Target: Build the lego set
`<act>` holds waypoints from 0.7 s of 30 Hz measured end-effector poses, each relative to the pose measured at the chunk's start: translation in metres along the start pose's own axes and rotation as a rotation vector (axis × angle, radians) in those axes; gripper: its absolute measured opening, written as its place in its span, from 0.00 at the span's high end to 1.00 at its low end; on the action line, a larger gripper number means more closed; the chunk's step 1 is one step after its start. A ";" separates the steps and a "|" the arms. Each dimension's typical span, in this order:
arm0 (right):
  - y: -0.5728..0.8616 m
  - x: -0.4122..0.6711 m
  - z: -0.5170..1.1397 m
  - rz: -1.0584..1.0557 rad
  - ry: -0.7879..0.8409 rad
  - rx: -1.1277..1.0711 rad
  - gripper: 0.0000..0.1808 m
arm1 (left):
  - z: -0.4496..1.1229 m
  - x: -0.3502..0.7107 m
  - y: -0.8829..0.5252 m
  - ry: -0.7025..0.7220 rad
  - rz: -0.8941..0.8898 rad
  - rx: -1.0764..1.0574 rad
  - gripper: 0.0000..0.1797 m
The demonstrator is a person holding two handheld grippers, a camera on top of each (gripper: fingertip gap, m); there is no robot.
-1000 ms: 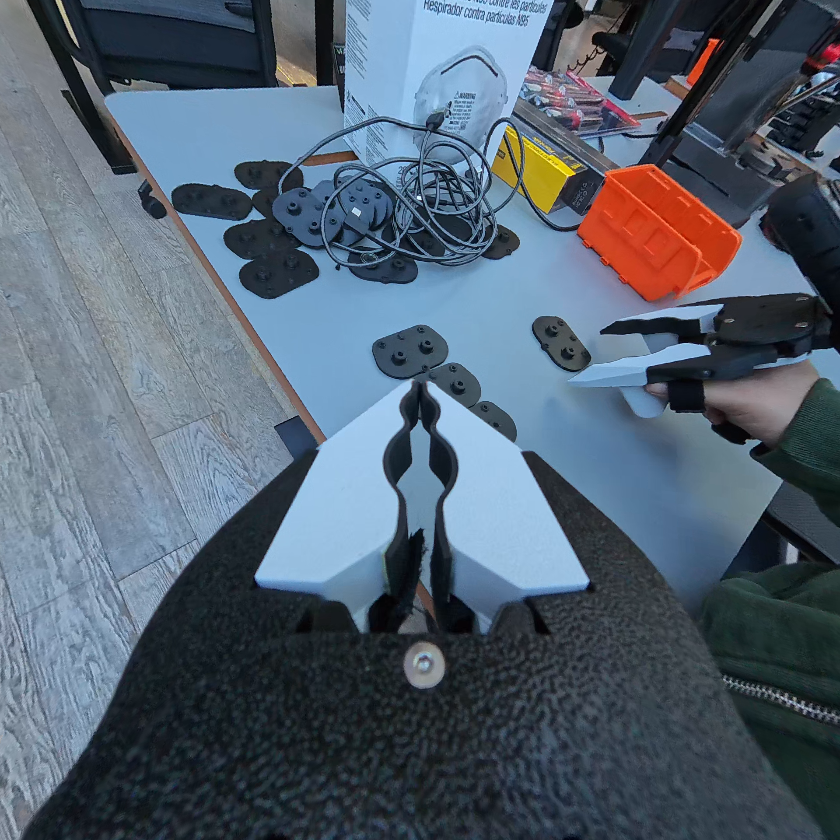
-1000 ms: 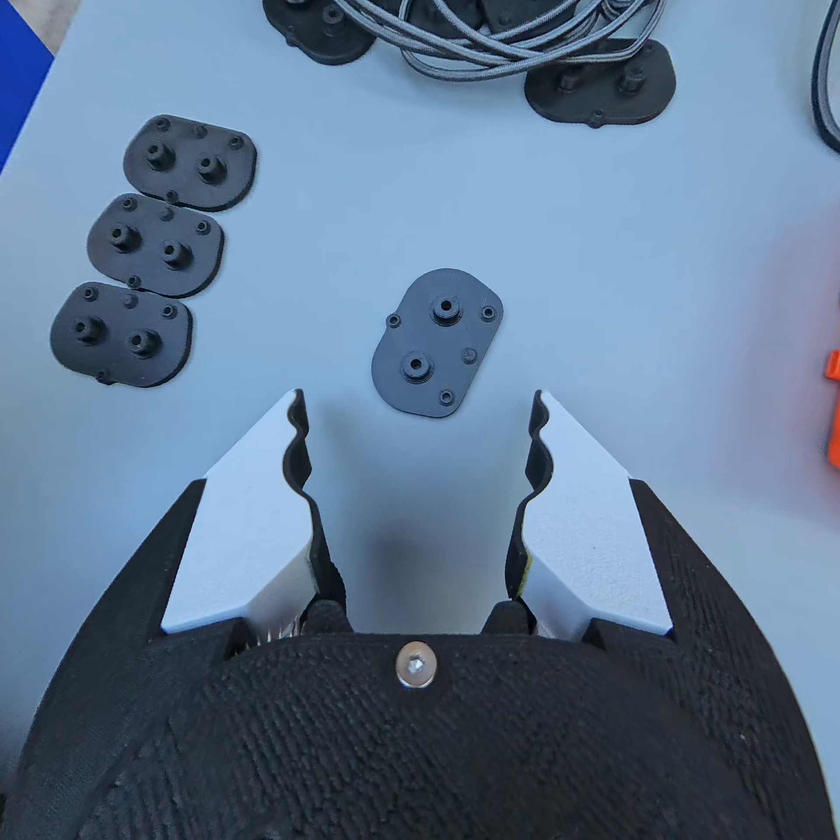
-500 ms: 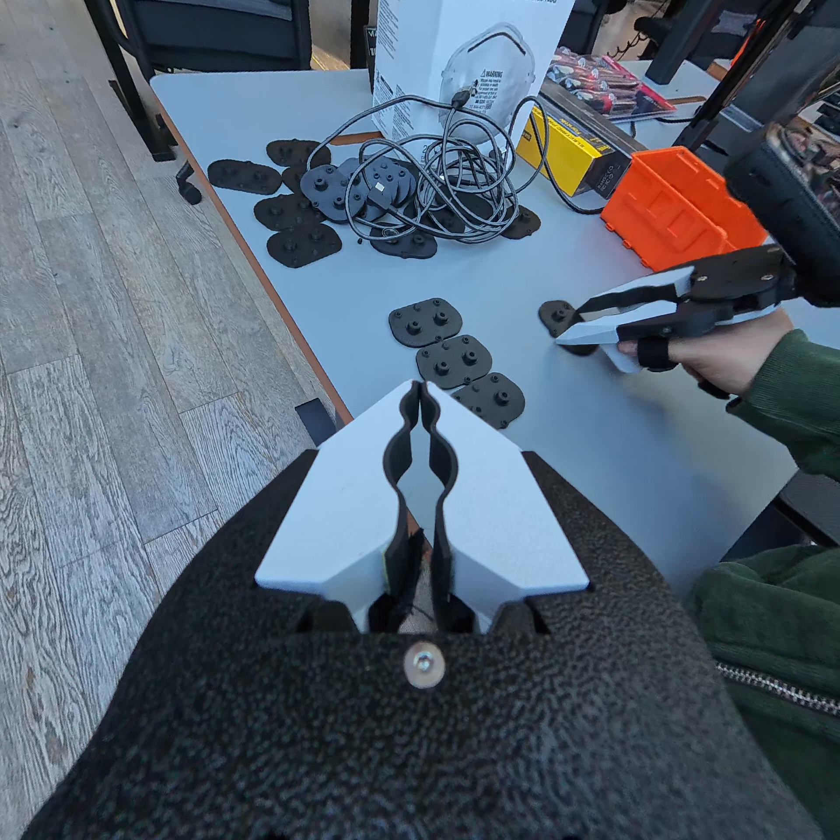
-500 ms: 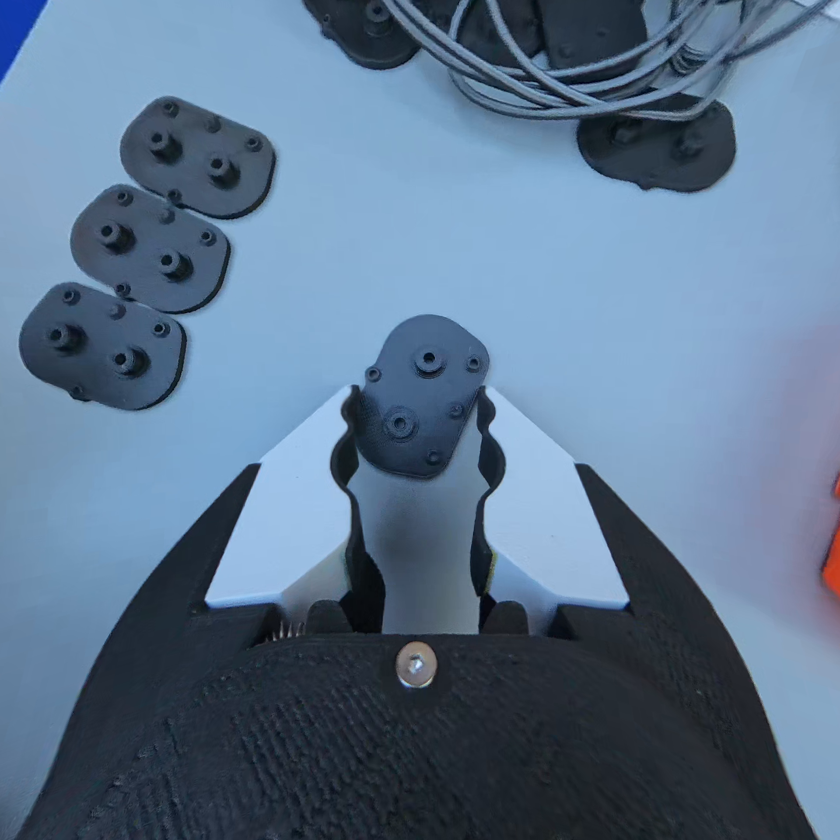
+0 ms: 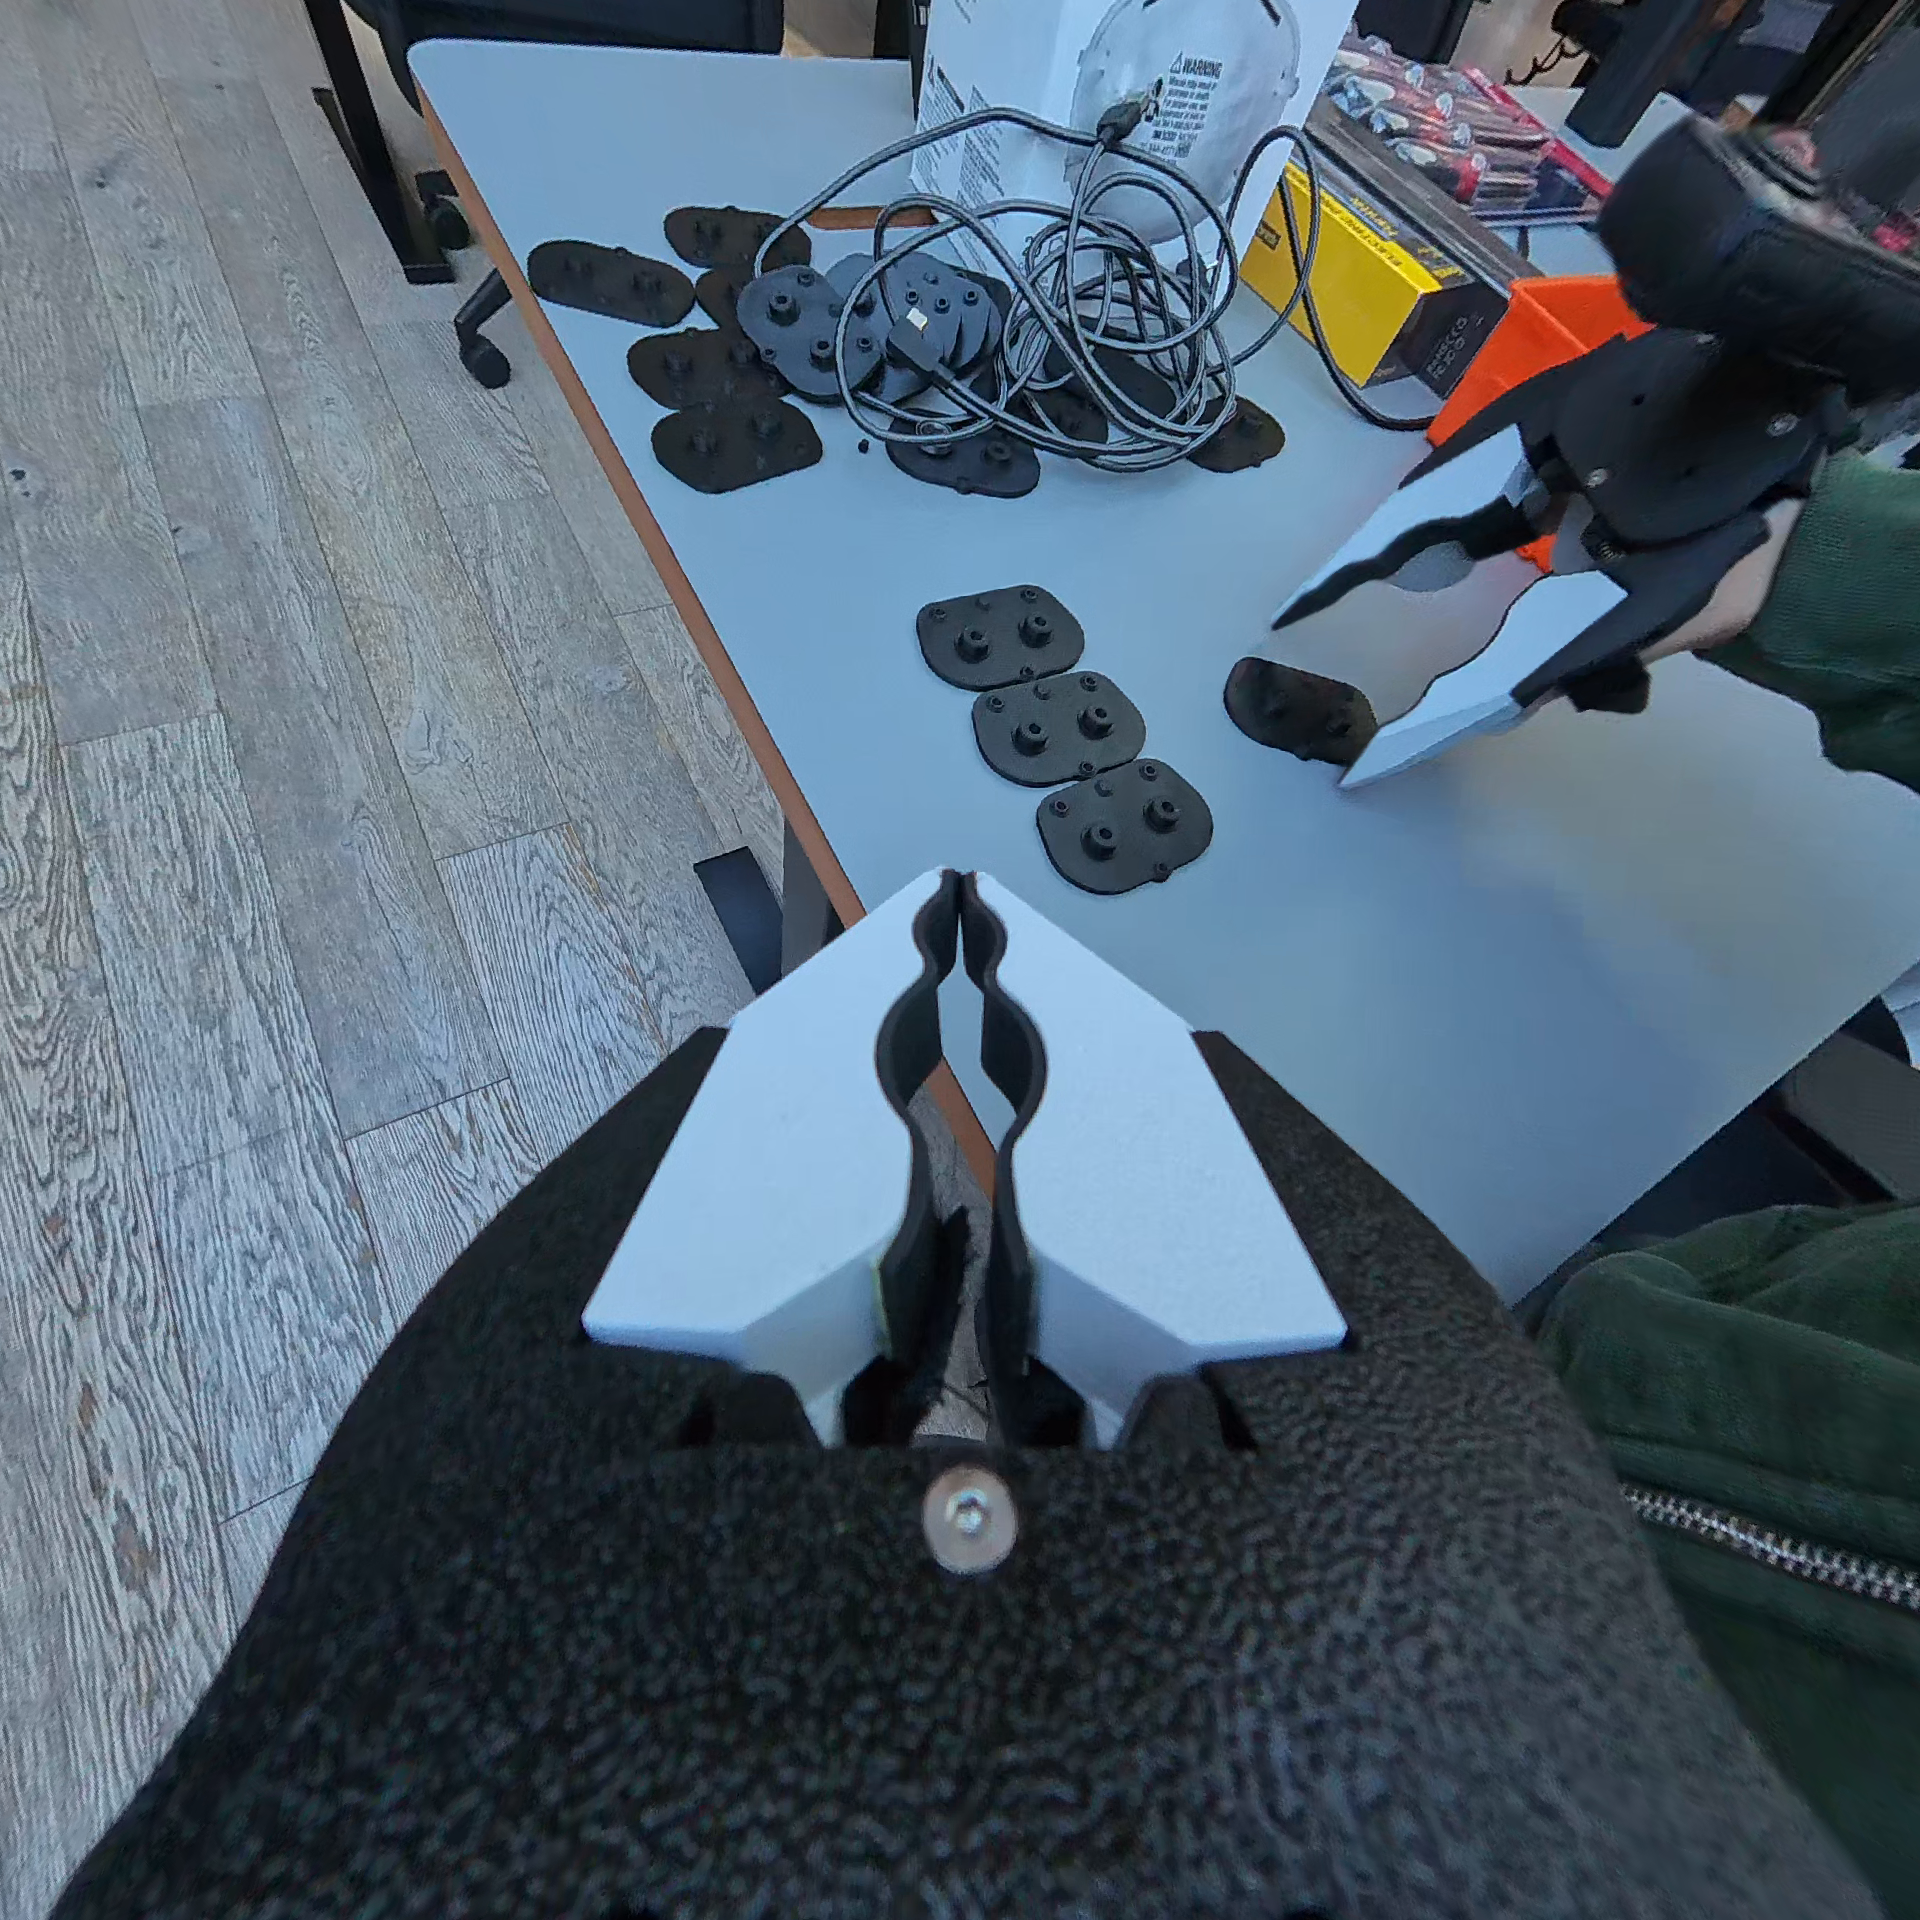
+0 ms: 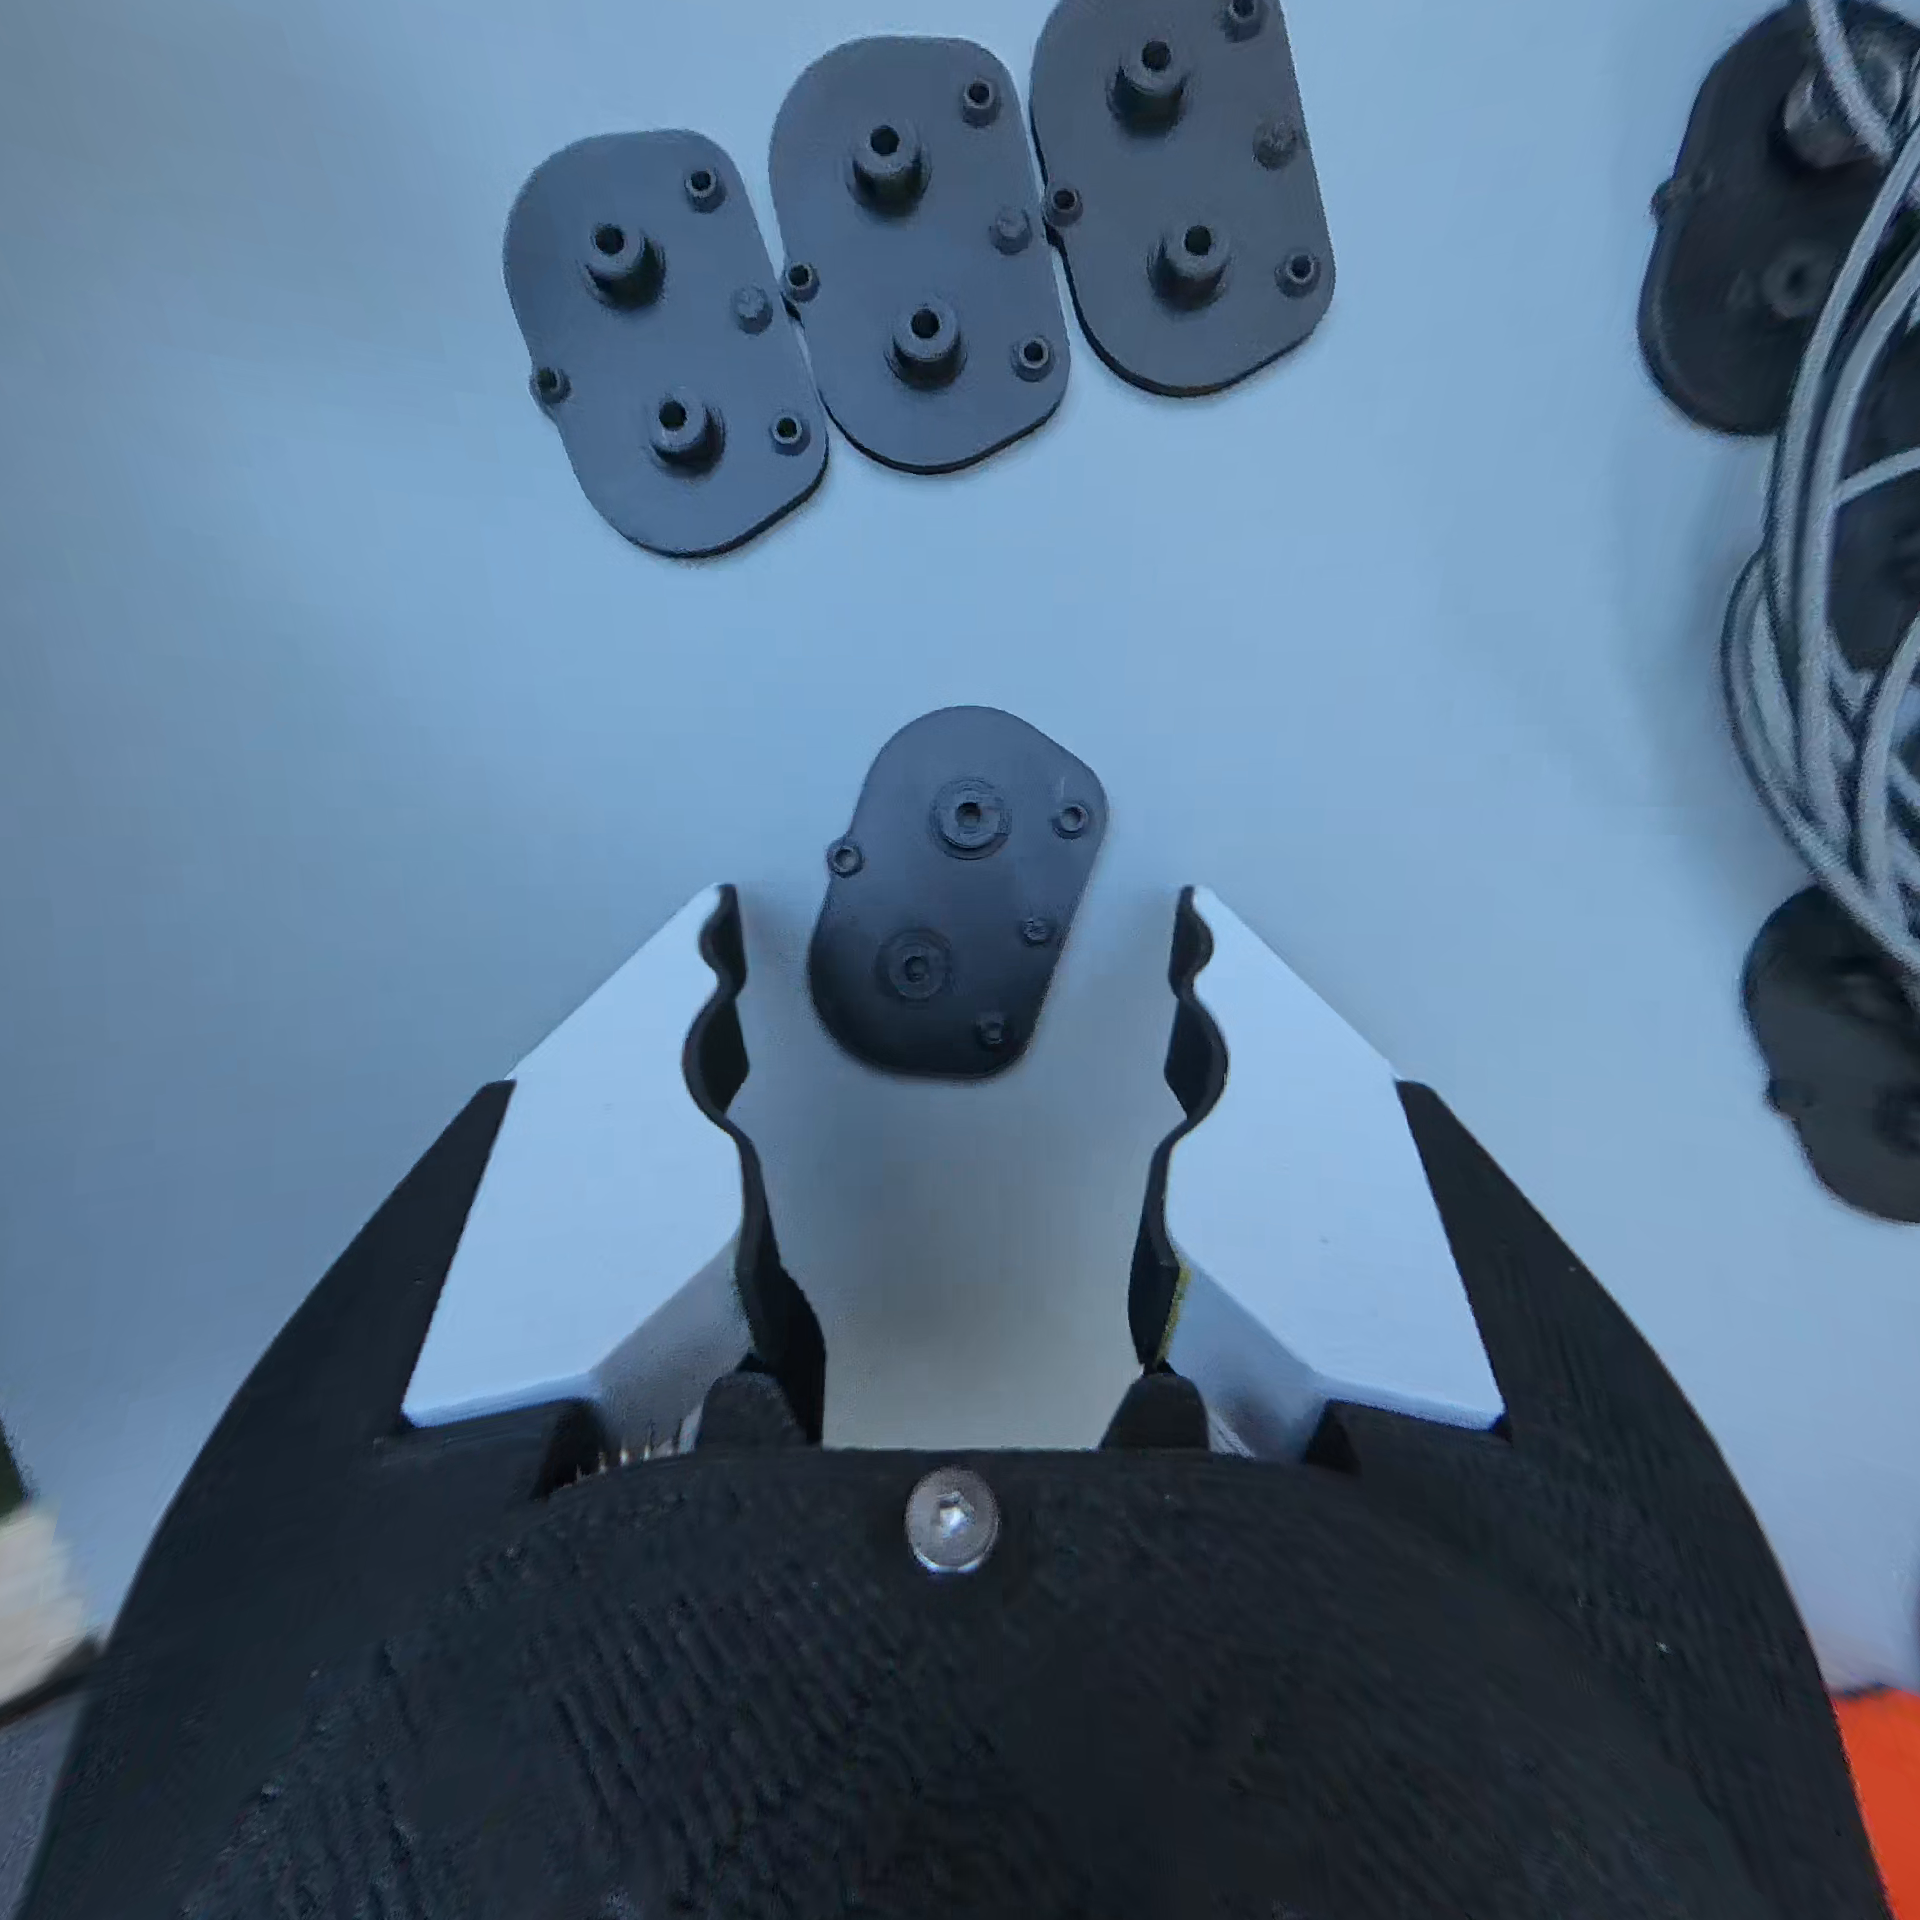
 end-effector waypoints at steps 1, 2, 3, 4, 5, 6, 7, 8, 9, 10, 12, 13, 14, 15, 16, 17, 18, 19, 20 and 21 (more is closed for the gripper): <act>-0.003 0.001 -0.001 0.061 -0.010 0.003 0.54 | 0.000 -0.001 0.001 -0.001 0.001 0.002 1.00; -0.006 0.001 -0.001 0.111 -0.037 -0.030 0.56 | -0.001 -0.002 0.002 -0.001 -0.001 0.002 1.00; -0.009 0.000 0.000 0.140 -0.056 -0.052 0.57 | -0.001 -0.004 0.002 -0.003 -0.006 0.003 1.00; -0.012 0.000 0.000 0.172 -0.055 -0.079 0.61 | -0.003 -0.006 0.003 -0.004 -0.011 0.005 1.00; -0.012 0.000 0.001 0.214 -0.070 -0.110 0.65 | -0.004 -0.008 0.002 -0.006 -0.016 0.008 1.00; -0.012 0.001 0.001 0.248 -0.066 -0.107 0.65 | -0.005 -0.009 0.002 -0.007 -0.022 0.011 1.00; -0.011 0.004 0.002 0.278 -0.063 -0.107 0.65 | -0.006 -0.010 0.001 -0.006 -0.029 0.015 1.00; -0.009 0.005 0.002 0.294 -0.077 -0.120 0.69 | -0.007 -0.011 0.000 -0.004 -0.035 0.019 1.00; -0.007 0.006 0.002 0.290 -0.101 -0.125 0.72 | -0.008 -0.011 0.000 -0.003 -0.039 0.022 1.00; -0.005 0.008 0.002 0.269 -0.124 -0.112 0.74 | -0.009 -0.012 0.000 -0.003 -0.041 0.024 1.00; -0.003 0.011 0.003 0.193 -0.178 -0.063 0.74 | -0.011 -0.012 0.000 -0.003 -0.040 0.026 1.00; -0.002 0.013 0.003 0.139 -0.204 -0.035 0.74 | -0.012 -0.013 0.001 -0.003 -0.039 0.027 1.00; -0.002 0.014 0.004 0.080 -0.220 -0.003 0.74 | -0.012 -0.012 0.001 -0.002 -0.038 0.029 1.00; -0.003 0.016 0.004 0.025 -0.231 0.028 0.74 | -0.013 -0.013 0.001 -0.002 -0.038 0.032 1.00; -0.003 0.018 0.005 -0.028 -0.240 0.058 0.74 | -0.014 -0.013 0.001 -0.001 -0.041 0.035 1.00; -0.003 0.020 0.006 -0.080 -0.253 0.078 0.74 | -0.015 -0.013 -0.001 0.001 -0.044 0.039 1.00; -0.003 0.022 0.008 -0.130 -0.266 0.090 0.74 | -0.016 -0.013 -0.001 0.003 -0.047 0.044 1.00; -0.004 0.024 0.009 -0.174 -0.278 0.100 0.74 | -0.018 -0.014 -0.002 0.004 -0.048 0.049 1.00; -0.005 0.027 0.011 -0.214 -0.289 0.109 0.74 | -0.020 -0.014 -0.003 0.006 -0.050 0.055 1.00; -0.006 0.030 0.013 -0.254 -0.297 0.119 0.74 | -0.021 -0.014 -0.004 0.007 -0.051 0.059 1.00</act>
Point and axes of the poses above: each gripper's, where its closed fingertips meet, z out along the fingers, x out of its top, y = z × x across the jaws, the point moved 8 cm from there along -z, back along the fingers
